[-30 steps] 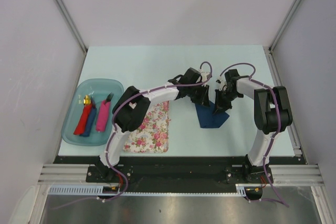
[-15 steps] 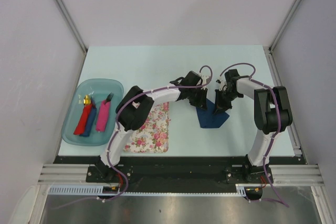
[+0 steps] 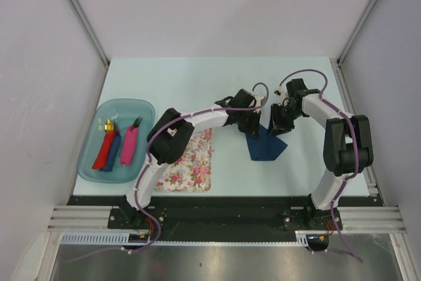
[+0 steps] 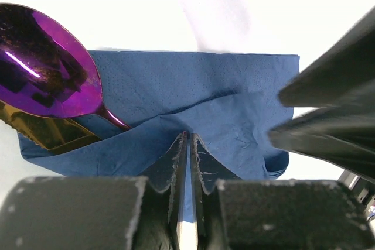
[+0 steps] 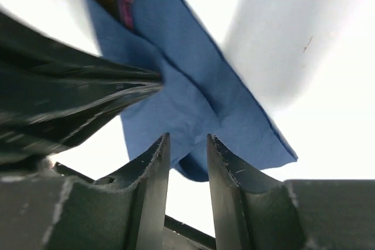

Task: Place the utensils on the paper napkin and roll it up

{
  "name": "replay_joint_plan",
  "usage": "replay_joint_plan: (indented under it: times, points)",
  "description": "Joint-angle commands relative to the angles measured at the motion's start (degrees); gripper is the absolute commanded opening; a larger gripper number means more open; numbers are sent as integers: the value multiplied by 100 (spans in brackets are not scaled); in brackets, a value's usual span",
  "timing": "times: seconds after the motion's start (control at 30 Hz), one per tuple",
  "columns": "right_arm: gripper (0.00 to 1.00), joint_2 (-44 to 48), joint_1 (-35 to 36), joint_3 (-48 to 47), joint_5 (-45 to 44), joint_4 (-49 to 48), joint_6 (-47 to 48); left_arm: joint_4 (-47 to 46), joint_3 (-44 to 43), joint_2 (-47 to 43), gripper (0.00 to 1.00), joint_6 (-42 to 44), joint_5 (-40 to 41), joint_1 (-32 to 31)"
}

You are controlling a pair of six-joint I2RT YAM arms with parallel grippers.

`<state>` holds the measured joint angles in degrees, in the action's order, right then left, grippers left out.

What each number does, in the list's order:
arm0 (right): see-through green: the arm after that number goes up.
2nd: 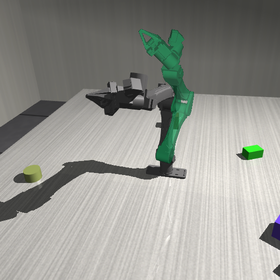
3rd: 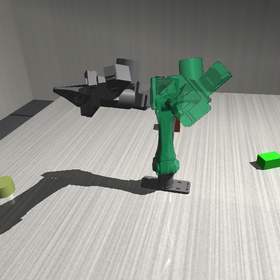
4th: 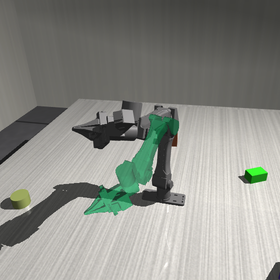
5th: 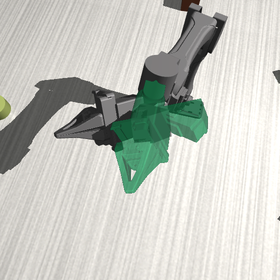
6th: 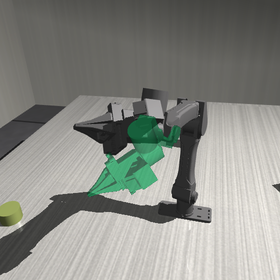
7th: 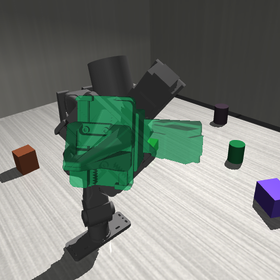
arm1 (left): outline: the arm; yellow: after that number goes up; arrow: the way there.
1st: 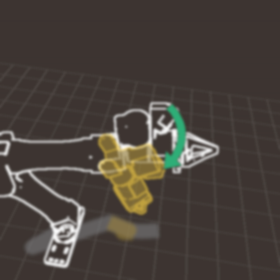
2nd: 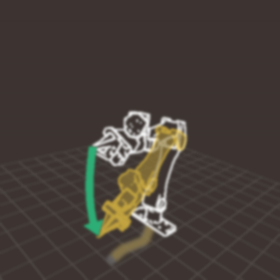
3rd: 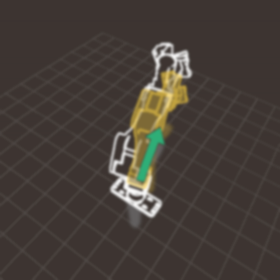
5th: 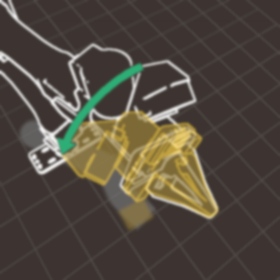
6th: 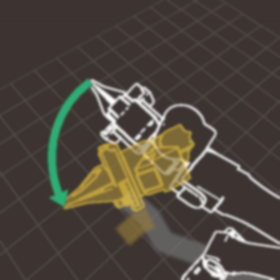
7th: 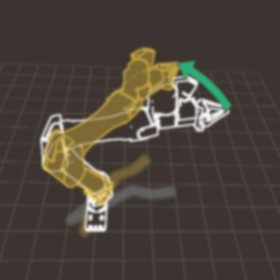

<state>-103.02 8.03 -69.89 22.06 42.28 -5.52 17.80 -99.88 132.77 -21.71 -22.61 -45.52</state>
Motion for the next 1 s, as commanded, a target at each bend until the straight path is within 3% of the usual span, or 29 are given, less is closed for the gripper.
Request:
replay_joint_plan:
  times: [0.0, 0.27, 0.5, 0.67, 0.97]
  points:
    - [34, 406, 49, -201, 192, -9, 7, 329, -155, 196, 11, 247, 284, -27]
    - [21, 134, 286, 177, 360, -448, -125, 329, -164, 153, 10, 273, 196, -27]
    - [20, -279, 295, 414, 325, -774, -107, 206, -103, 100, 9, 177, 29, -19]
    - [19, -517, 260, 450, 158, -774, -81, -408, 240, -391, 9, -26, -173, 43]
    - [17, -666, 199, 450, 70, -678, -63, -445, 267, -779, 9, -201, -376, -1]
